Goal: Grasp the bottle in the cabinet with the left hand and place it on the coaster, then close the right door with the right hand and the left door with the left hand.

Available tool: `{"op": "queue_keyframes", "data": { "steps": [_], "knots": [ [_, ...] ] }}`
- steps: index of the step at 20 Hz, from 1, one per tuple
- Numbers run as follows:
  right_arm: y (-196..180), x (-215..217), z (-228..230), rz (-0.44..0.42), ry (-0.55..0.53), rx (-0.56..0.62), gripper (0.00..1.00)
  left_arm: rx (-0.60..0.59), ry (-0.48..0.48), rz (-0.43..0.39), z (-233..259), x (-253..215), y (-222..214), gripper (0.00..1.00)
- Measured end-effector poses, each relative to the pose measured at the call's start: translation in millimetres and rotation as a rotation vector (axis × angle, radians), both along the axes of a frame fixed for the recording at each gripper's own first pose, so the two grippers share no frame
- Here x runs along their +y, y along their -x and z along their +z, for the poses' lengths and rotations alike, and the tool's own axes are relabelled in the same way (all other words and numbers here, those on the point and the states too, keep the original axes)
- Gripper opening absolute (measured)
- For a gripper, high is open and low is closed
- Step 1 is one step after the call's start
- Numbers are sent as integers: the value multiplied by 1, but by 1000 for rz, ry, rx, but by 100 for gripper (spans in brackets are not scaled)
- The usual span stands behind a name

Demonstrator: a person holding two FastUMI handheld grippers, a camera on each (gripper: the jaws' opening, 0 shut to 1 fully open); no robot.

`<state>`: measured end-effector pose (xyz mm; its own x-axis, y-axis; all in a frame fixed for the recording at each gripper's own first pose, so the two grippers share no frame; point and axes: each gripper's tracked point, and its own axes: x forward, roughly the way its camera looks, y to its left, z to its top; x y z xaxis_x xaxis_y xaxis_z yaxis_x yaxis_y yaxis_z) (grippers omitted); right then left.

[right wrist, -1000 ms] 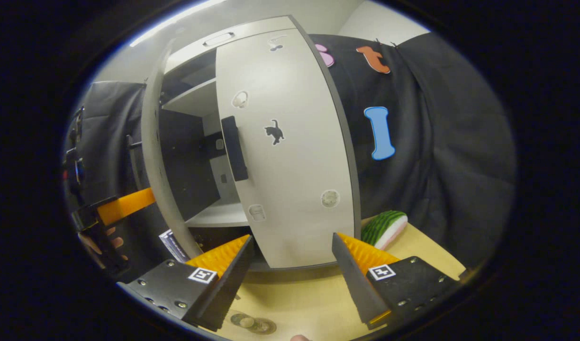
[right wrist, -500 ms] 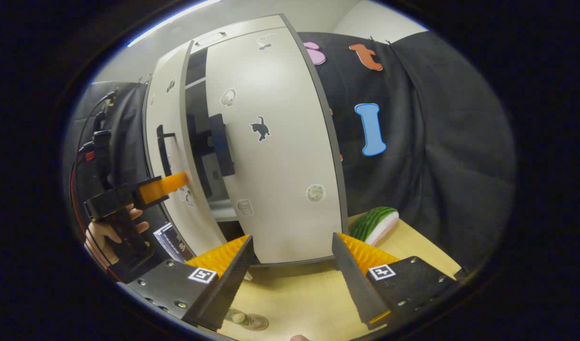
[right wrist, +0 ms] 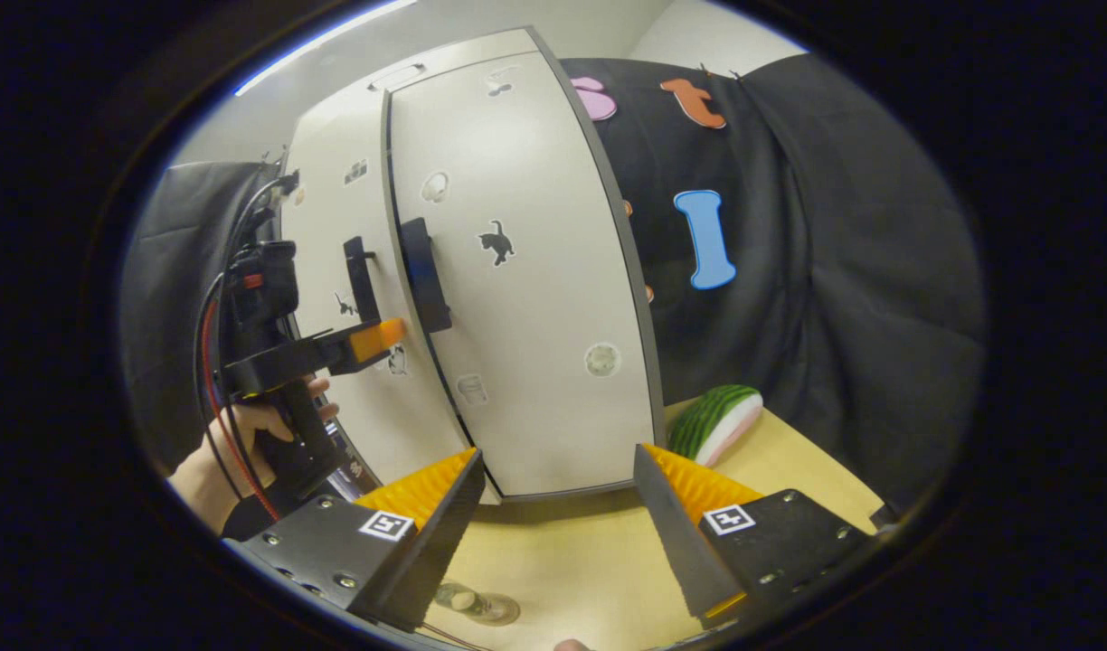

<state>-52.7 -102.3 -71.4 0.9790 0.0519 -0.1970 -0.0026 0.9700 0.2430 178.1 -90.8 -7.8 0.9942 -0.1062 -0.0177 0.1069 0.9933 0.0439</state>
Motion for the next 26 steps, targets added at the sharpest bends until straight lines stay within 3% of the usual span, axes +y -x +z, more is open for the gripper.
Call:
{"op": "queue_keyframes", "data": {
  "steps": [7, 10, 18, 26],
  "knots": [
    [10, -3, 6, 6, 5, -6, 97, 8, -20, 55, 3, 1, 0, 98],
    [11, 0, 16, 19, 16, -23, 100, -13, -25, 35, 13, -6, 13, 98],
    [8, 20, 55, 53, 50, -88, 100, -23, -40, 13, 31, 5, 97, 96],
    [7, 39, 97, 18, 145, -164, 97, -8, 38, 91, 40, 54, 177, 96]
  ]
}}
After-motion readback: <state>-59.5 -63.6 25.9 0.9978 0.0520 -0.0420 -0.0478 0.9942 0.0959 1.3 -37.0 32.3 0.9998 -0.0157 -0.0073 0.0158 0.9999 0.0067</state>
